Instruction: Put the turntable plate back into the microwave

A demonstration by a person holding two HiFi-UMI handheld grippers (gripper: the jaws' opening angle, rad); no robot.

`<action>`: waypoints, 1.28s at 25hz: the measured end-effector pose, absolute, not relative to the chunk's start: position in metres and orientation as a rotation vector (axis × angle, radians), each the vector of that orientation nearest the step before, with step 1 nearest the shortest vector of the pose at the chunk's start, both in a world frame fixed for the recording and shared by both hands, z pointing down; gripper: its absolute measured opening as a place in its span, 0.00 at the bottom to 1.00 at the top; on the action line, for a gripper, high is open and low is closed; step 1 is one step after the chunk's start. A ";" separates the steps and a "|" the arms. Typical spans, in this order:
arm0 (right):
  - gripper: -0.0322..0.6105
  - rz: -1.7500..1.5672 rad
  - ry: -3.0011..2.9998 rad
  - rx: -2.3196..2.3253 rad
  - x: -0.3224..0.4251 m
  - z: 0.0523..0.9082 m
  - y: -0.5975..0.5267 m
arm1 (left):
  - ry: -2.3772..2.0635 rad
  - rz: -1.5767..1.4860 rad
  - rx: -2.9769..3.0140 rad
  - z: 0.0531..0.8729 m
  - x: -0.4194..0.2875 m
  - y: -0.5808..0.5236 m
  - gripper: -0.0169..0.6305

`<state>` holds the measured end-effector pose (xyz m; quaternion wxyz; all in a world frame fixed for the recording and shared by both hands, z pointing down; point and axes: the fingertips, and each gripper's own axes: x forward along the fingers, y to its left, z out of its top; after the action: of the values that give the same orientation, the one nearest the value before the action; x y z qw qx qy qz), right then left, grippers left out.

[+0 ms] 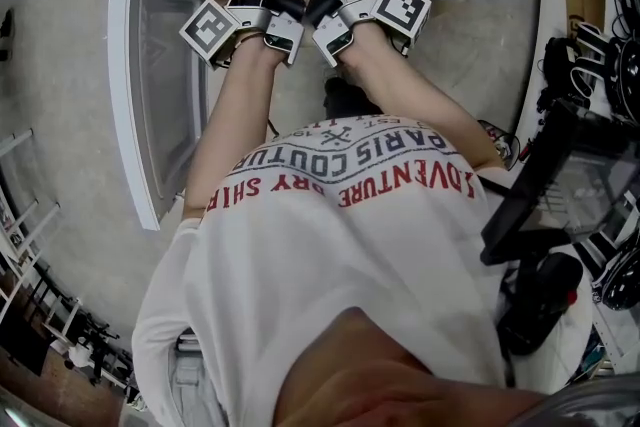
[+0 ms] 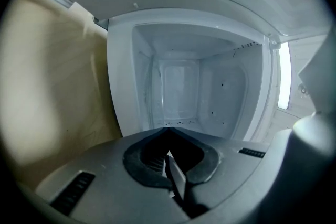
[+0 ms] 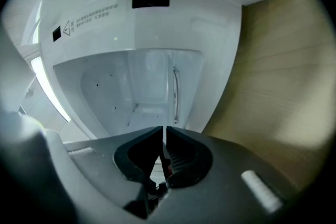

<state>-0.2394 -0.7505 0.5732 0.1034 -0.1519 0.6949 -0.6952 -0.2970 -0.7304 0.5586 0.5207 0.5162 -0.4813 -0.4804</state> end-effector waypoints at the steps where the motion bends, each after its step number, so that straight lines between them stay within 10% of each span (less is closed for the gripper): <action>1: 0.08 -2.053 2.052 -0.449 -0.240 0.574 -0.750 | -1.152 -1.155 1.237 0.559 -0.297 -0.729 0.02; 32: 0.08 -0.909 3.222 -0.174 -0.012 0.384 -0.395 | -1.400 0.006 2.210 0.383 -0.040 -0.384 0.02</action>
<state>-0.0121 -0.3954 0.3838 -0.1052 -0.0515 0.9558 -0.2696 -0.0404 -0.3844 0.3830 0.2597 0.8157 -0.5168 0.0021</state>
